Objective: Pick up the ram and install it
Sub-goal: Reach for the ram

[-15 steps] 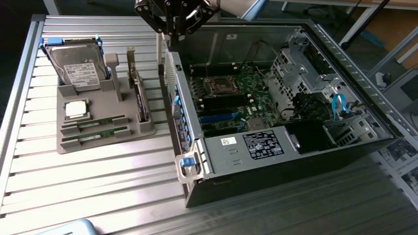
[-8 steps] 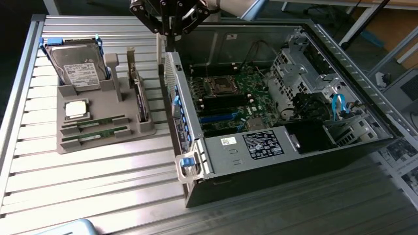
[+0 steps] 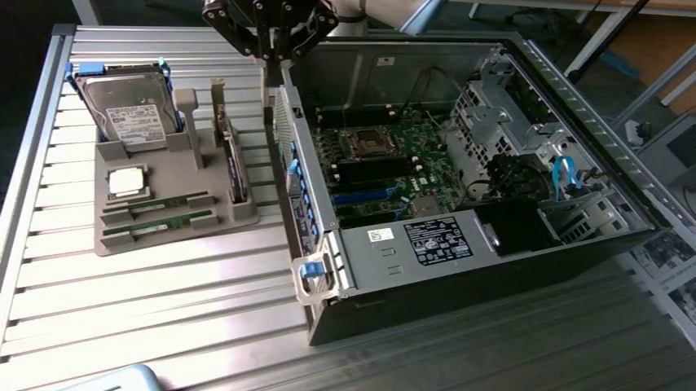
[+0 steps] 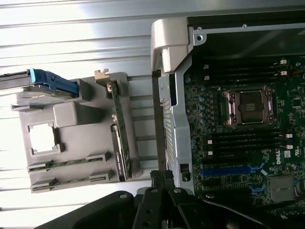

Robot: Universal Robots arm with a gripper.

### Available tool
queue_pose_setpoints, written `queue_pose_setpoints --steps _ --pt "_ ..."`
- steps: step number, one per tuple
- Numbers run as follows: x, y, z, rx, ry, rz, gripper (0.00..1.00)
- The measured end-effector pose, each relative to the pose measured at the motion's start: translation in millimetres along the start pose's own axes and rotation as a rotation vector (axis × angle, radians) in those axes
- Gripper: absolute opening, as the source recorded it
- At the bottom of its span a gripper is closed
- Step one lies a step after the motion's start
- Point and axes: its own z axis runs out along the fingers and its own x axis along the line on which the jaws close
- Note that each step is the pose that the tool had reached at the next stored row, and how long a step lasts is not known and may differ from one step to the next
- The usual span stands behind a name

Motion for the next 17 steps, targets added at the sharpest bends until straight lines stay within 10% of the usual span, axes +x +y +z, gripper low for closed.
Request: queue_pose_setpoints --steps 17 --pt "25.4 -2.0 0.1 0.0000 0.0001 0.000 0.11"
